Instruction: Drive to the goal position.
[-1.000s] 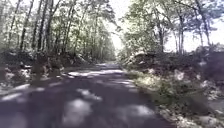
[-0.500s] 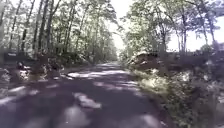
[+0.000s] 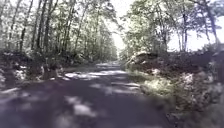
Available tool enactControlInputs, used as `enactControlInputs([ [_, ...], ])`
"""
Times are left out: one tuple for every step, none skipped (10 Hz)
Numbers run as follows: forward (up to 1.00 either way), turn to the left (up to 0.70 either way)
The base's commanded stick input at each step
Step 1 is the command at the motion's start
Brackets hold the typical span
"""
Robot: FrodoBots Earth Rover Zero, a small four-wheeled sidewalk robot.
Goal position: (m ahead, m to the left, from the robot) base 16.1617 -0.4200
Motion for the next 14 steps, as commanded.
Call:
enactControlInputs([
  [0.45, 0.0],
  [0.45, 0.0],
  [0.45, 0.0],
  [0.45, 0.0],
  [0.45, 0.0],
  [0.45, 0.0],
  [0.45, 0.0],
  [0.45, 0.0],
  [0.45, 0.0],
  [0.45, 0.0],
  [0.45, 0.0],
  [0.45, 0.0],
  [0.45, 0.0],
  [0.45, 0.0],
])
